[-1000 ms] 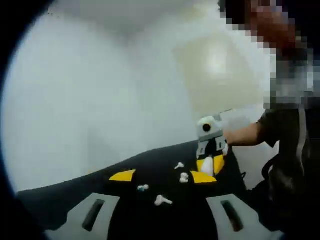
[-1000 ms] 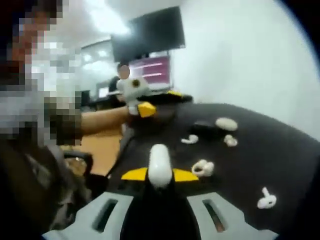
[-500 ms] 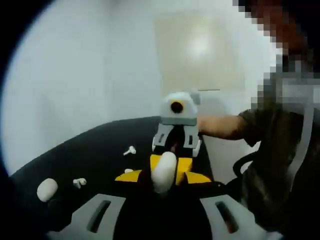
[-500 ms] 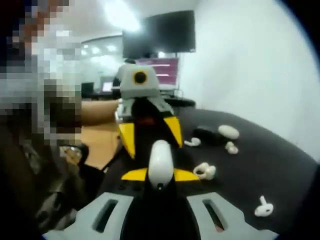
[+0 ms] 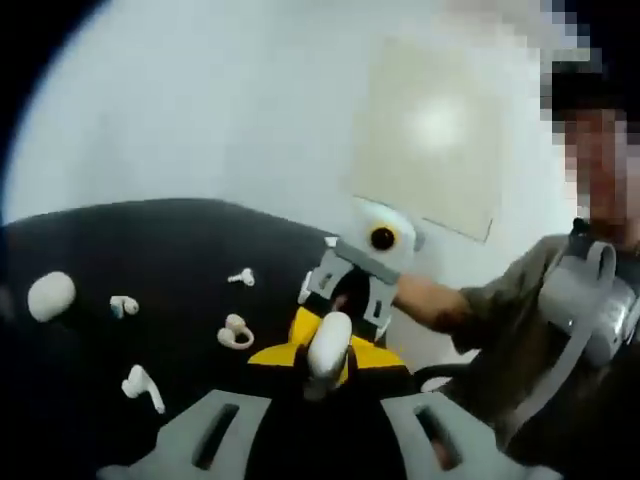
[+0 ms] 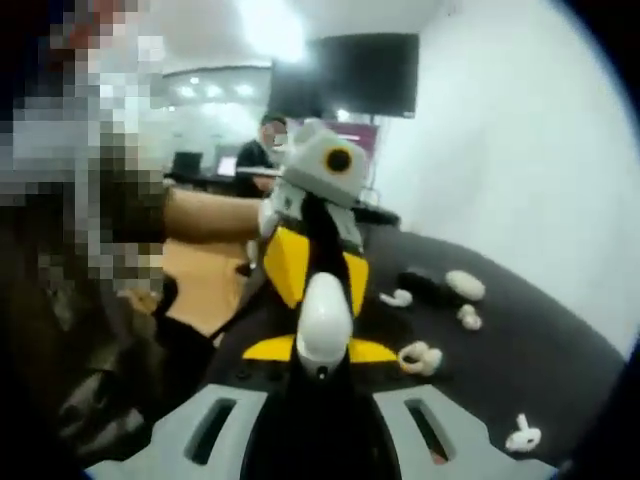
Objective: Pick up three earphones and place each one into its charging case using tactile feedback, ensure that each earphone is properly inserted and securely positioned inside the case.
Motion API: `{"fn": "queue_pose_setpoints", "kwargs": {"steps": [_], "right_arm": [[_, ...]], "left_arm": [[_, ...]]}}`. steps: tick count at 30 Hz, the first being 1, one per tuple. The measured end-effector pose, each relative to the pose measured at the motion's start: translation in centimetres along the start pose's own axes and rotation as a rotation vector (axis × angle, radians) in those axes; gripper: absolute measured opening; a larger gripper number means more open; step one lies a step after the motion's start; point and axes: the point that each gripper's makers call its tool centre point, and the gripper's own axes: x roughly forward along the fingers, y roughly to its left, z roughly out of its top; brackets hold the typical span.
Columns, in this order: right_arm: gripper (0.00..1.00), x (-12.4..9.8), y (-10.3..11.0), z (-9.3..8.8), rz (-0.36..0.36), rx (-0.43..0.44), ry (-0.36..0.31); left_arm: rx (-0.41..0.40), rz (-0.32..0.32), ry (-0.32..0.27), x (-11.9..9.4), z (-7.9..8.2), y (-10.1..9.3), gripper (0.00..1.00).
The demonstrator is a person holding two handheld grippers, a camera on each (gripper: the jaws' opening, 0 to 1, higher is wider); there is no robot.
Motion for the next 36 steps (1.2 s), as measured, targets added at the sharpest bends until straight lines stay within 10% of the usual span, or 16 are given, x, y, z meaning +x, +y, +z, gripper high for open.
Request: {"fn": "queue_pose_setpoints", "kwargs": {"steps": [6, 25, 30, 36], "right_arm": [[0.18, 0.0, 0.1, 0.1, 0.003, -0.007, -0.005], [0.18, 0.0, -0.1, -0.2, 0.037, 0.117, 0.006], [0.18, 0.2, 0.0, 0.0, 0.04, 0.099, 0.005], [0.19, 0.3, 0.2, 0.1, 0.048, 0.104, 0.008]], "left_arm": [[0.104, 0.064, -0.226, -1.8, 3.1, 1.4, 0.14], [0.044, -0.032, -0.063, -2.0, 0.1, 0.4, 0.2], [0.146, -0.04, 0.141, 0.4, -3.5, -0.3, 0.28], [0.16, -0.002, 0.104, 0.0, -2.7, 0.4, 0.19]]}}
